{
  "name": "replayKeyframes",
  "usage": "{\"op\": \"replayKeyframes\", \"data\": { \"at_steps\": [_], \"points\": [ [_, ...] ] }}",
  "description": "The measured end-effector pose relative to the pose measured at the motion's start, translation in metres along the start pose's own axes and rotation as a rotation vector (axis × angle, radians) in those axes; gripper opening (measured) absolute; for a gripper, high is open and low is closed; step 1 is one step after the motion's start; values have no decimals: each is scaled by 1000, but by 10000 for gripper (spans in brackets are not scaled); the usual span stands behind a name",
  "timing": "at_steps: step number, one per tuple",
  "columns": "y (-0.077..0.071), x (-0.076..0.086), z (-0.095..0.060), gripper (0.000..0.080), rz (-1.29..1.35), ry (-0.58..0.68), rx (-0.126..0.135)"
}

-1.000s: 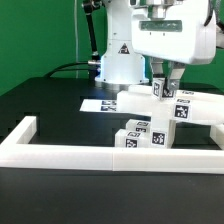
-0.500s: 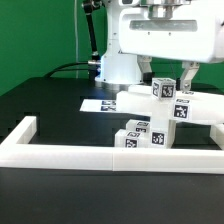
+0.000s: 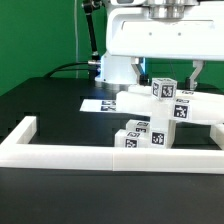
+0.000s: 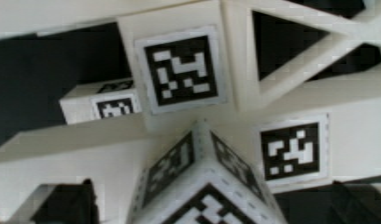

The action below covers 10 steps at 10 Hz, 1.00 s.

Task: Assemble chair

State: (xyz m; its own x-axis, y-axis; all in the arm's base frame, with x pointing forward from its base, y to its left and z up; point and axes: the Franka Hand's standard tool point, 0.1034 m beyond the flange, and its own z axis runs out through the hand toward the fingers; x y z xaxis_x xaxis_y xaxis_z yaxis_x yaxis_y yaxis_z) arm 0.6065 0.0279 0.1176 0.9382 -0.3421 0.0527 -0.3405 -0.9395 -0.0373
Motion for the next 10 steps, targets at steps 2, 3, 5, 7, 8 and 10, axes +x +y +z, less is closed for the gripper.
{"op": "replayKeyframes", "data": {
  "at_steps": [2, 3, 5, 7, 8, 10],
  "points": [
    [2, 1, 0, 649, -156, 0, 0],
    [3, 1, 0, 649, -200, 0, -2],
    [3, 1, 0, 649, -283, 1, -11],
    [4, 1, 1, 529, -282, 0, -12],
    [4, 1, 1, 393, -282, -1, -12],
    [4, 1, 1, 287, -253, 0, -13]
  ]
}}
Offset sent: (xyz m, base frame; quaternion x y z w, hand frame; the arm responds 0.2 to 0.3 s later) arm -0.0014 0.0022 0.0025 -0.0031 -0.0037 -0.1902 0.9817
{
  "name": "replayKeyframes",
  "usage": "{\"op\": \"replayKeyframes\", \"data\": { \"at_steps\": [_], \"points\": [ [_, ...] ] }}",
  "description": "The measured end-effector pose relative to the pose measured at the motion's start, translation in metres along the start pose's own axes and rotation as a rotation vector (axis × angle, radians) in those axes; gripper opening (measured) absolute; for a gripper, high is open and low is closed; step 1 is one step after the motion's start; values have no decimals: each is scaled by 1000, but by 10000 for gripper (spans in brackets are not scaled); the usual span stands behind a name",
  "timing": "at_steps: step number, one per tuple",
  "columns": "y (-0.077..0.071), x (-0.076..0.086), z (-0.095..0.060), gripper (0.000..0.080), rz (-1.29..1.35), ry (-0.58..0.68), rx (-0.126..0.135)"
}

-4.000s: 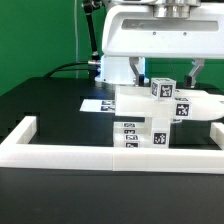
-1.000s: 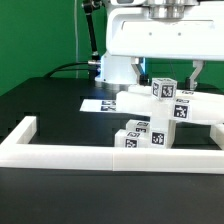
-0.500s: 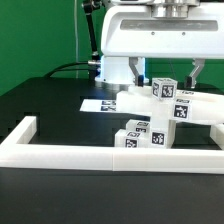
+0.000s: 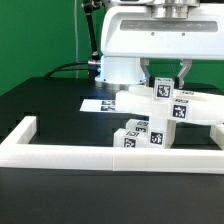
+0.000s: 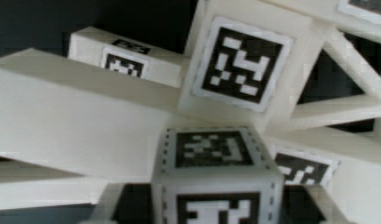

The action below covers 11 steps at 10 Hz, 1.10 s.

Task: Assemble chair

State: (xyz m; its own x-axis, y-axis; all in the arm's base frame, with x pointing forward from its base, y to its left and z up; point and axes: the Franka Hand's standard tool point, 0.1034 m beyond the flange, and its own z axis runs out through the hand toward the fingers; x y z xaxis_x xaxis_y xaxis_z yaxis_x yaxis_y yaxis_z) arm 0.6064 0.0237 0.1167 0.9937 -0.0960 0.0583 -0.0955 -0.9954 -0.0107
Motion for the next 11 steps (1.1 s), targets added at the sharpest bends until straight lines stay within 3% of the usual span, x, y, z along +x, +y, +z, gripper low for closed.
{"op": "replayKeyframes", "data": {
  "at_steps": [2, 9, 11],
  "points": [
    [0, 0, 0, 287, 40, 0, 2],
    [-3, 0, 0, 287, 651, -1, 7],
    [-3, 0, 0, 293, 669, -4, 8]
  ]
}}
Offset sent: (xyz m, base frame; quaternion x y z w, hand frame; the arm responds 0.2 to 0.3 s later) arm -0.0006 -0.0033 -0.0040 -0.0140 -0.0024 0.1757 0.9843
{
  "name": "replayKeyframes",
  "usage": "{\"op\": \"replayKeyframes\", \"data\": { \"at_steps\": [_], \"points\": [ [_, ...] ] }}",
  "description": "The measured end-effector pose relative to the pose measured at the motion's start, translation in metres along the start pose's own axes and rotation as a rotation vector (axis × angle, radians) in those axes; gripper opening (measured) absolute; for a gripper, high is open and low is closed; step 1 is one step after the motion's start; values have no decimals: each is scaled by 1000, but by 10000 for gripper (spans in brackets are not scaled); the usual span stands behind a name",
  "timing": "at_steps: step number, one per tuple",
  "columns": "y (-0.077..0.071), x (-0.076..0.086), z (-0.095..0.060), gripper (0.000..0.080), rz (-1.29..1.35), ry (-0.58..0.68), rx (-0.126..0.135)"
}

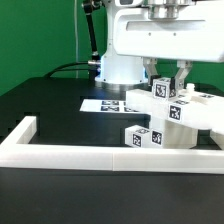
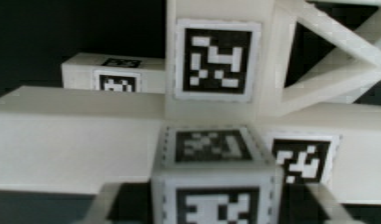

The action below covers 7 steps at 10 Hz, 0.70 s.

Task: Assemble chair

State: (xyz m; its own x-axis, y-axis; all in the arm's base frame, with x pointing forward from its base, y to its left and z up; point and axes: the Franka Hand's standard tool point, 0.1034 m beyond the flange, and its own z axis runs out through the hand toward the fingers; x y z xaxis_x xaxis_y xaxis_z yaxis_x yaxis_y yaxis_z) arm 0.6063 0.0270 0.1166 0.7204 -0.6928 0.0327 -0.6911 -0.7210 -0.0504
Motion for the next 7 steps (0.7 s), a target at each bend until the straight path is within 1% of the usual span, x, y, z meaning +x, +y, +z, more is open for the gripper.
{"op": "replayKeyframes", "data": {
  "at_steps": [2, 3, 4, 6, 7],
  "points": [
    [0, -4, -3, 610, 3, -2, 5],
    [4, -11, -6, 610, 0, -10, 6],
    [6, -18, -8, 638, -7, -15, 8],
    [13, -23, -12, 648, -12, -17, 15],
    [12, -22, -10, 648, -12, -17, 13]
  ]
}}
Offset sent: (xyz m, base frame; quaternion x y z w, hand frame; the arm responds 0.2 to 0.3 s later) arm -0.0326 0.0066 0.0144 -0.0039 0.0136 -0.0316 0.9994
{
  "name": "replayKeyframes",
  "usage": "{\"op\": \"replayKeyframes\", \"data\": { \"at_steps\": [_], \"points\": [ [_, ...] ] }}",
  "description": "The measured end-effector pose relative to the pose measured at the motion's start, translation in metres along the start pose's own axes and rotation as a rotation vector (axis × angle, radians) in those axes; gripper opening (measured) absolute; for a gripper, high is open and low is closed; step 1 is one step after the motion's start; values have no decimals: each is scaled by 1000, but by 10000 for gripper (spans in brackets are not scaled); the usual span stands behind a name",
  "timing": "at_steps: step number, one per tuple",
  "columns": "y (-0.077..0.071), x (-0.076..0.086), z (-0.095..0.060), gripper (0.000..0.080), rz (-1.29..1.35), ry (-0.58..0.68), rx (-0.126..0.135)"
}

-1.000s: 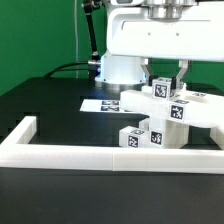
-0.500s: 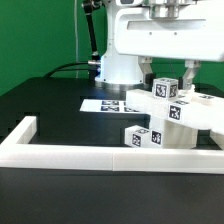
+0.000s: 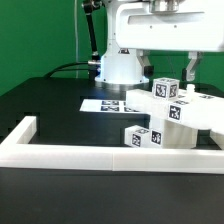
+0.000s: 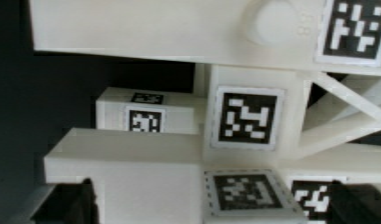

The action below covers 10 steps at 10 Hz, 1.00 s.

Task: Assemble chair

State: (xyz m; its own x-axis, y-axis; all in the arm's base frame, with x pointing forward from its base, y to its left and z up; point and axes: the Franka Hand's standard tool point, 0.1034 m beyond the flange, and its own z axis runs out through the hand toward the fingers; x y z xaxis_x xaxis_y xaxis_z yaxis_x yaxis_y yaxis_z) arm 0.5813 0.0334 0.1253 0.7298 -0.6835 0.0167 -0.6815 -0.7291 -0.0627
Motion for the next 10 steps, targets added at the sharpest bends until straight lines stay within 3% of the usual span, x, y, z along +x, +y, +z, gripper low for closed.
{"op": "replayKeyframes", "data": {
  "at_steps": [4, 5, 7, 10],
  "points": [
    [1, -3, 1, 649, -59, 4, -11],
    [0, -12, -3, 649, -180, 8, -22],
    [10, -14, -9, 649, -314, -4, -3],
    [11, -14, -7, 649, -330, -6, -5]
  ]
}}
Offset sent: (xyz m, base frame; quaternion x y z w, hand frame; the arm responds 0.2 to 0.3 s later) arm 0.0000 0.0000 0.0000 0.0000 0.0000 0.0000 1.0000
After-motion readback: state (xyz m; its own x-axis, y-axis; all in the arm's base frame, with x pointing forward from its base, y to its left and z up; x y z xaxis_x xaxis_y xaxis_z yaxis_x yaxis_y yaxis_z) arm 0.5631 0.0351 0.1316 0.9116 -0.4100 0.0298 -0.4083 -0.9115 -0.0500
